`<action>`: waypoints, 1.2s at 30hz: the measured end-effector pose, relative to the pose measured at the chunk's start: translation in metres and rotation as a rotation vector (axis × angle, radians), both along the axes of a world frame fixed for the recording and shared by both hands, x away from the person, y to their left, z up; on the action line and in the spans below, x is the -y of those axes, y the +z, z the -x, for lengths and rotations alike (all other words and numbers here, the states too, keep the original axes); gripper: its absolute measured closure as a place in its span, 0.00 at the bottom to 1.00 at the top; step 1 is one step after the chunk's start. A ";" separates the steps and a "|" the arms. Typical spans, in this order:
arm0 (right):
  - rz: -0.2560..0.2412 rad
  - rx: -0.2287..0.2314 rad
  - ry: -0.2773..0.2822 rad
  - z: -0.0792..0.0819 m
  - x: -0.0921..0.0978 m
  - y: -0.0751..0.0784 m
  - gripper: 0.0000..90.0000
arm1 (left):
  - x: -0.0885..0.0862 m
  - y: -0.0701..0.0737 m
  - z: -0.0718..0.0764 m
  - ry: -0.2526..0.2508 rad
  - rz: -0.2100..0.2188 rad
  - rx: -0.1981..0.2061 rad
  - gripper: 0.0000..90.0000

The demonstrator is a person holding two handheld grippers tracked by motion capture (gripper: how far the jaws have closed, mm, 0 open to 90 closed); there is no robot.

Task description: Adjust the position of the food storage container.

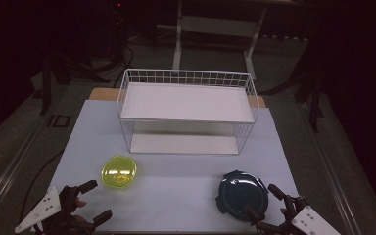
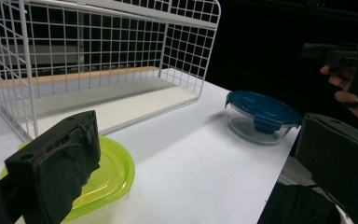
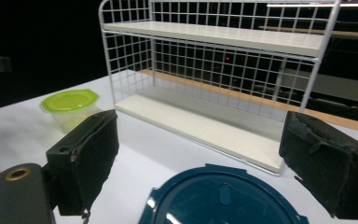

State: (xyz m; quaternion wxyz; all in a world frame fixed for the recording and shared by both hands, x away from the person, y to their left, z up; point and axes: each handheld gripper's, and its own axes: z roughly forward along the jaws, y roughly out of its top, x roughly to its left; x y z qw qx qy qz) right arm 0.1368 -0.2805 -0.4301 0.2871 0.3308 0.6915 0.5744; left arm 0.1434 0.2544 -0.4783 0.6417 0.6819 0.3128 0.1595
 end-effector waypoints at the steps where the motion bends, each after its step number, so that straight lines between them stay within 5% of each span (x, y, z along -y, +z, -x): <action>1: 0.005 0.006 -0.002 0.000 0.000 0.002 0.13 | 0.000 0.000 0.000 -0.001 0.001 0.000 0.00; 5: -0.003 0.018 -0.002 0.001 0.000 0.008 0.13 | -0.001 0.001 0.002 0.000 0.001 0.011 0.00; 23: 0.022 -0.071 0.061 -0.021 0.017 0.019 0.13 | -0.002 0.001 0.001 0.006 0.013 0.005 0.00; 26: 0.062 -0.092 0.038 -0.028 0.020 0.018 0.17 | -0.002 0.000 0.001 0.004 0.013 0.004 0.00; 36: 0.138 -0.217 -0.035 -0.060 0.052 -0.014 0.67 | -0.001 0.000 0.001 0.005 0.013 0.005 0.00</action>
